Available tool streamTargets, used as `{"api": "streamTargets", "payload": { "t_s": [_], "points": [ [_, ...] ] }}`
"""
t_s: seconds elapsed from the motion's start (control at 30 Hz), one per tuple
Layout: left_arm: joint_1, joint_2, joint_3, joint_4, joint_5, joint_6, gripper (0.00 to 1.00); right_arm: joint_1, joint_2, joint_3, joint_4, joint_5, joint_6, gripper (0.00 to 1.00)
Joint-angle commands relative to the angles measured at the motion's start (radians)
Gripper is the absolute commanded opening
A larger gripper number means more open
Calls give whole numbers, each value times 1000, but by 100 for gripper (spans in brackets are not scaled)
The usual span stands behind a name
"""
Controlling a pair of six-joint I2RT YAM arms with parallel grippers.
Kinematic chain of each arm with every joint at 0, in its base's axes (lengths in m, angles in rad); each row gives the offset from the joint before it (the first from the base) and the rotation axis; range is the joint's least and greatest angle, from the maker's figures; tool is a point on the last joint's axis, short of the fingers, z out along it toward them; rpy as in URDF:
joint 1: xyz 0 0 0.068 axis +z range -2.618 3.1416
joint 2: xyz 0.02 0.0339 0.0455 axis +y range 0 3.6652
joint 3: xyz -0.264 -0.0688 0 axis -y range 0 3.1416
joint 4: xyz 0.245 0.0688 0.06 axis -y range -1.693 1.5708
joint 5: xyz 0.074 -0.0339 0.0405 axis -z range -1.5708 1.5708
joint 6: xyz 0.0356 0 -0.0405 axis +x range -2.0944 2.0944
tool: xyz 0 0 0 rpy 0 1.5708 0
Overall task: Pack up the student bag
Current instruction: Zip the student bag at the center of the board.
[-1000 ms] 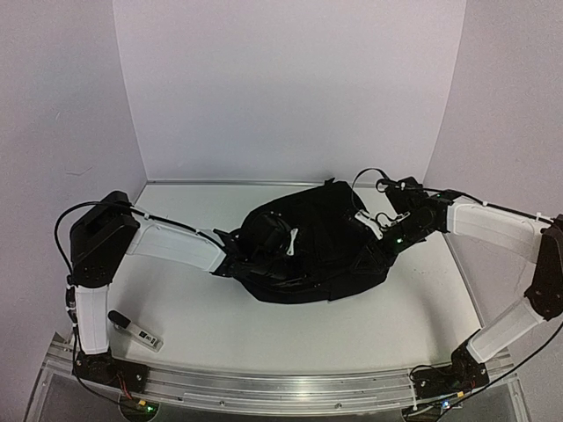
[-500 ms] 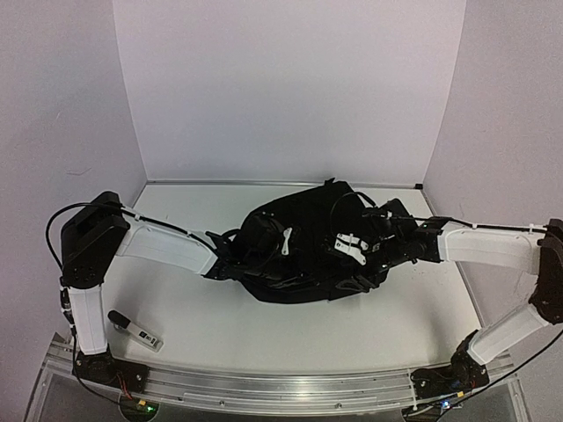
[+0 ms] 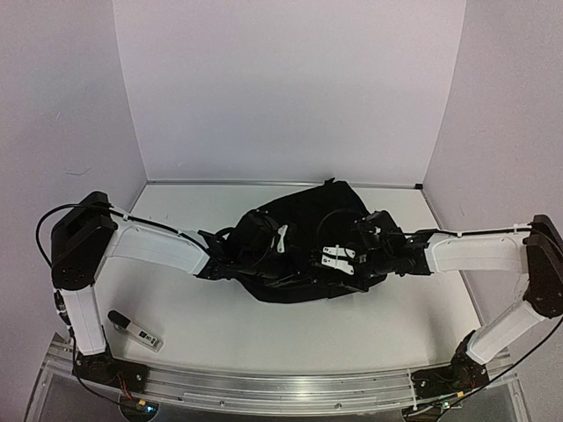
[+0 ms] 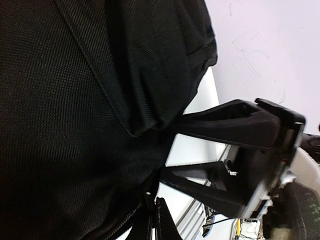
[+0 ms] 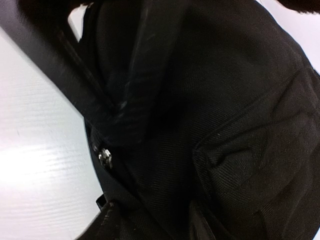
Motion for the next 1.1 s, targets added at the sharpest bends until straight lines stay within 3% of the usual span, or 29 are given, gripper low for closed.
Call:
{"api": "streamTargets", "payload": {
  "t_s": [0.0,0.17,0.2,0.6,0.87,1.07],
  "points": [
    [-1,-93,-22,38,-27,-10,0,5,10,-17,28,67,-44,34],
    [-1,-122,-52,5,-53,-11,0,5,-15,-32,26,108,-58,1],
    [-2,-129,-59,-3,-60,-14,0,4,-24,-35,24,120,-58,0],
    [-1,-304,-208,-123,-207,-10,0,-44,-121,-88,-23,171,-63,0],
    [7,-440,-241,-254,-341,36,0,-185,-162,-106,-71,131,-111,0],
    [23,-450,-230,-252,-336,76,0,-266,-153,-66,-122,108,-144,0]
  ]
}}
